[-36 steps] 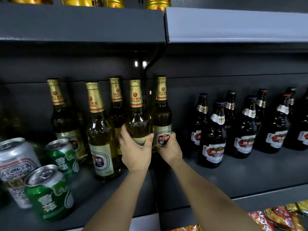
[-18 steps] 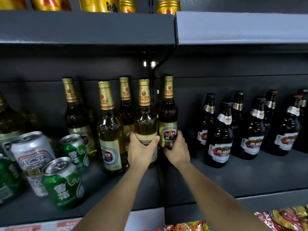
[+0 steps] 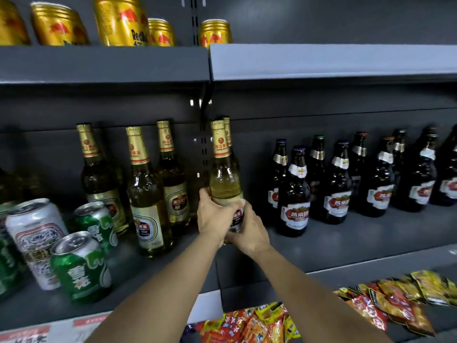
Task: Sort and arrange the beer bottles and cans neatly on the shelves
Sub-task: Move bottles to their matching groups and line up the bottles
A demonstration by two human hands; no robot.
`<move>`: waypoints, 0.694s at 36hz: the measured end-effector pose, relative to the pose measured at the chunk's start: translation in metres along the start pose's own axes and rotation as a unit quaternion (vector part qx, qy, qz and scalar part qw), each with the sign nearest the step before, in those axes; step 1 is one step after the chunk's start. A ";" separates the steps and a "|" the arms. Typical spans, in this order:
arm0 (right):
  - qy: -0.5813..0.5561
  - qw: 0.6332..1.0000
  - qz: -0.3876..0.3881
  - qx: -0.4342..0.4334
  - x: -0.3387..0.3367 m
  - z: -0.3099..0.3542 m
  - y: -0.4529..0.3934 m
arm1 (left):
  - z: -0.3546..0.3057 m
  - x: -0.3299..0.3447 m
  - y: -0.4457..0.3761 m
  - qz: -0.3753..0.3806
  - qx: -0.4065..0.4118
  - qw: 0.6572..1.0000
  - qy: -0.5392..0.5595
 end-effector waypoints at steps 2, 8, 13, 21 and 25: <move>0.003 1.000 -0.018 0.021 -0.007 -0.006 0.001 | -0.001 0.011 0.003 0.012 0.008 1.000 -0.012; 0.014 0.999 -0.028 0.039 -0.015 -0.013 0.001 | -0.003 0.025 0.007 0.027 0.033 0.998 -0.048; 0.015 0.999 -0.023 0.031 -0.013 -0.010 0.001 | 0.000 0.019 0.005 0.015 0.025 0.998 -0.054; 0.024 0.999 -0.019 0.037 -0.006 -0.005 0.002 | 0.001 0.014 0.003 0.028 0.036 0.996 -0.073; 0.033 0.998 -0.013 0.047 -0.006 -0.003 0.004 | 0.003 0.011 0.003 0.049 0.040 0.995 -0.082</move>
Point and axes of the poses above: each hand's wrist, its own y-axis away from the middle knuckle, its own x-axis out of the palm, z = x × y, the point moved 1 cm from there along -y, towards the middle knuckle, and after that the axes turned 6 degrees about x, right-handed, at the moved point
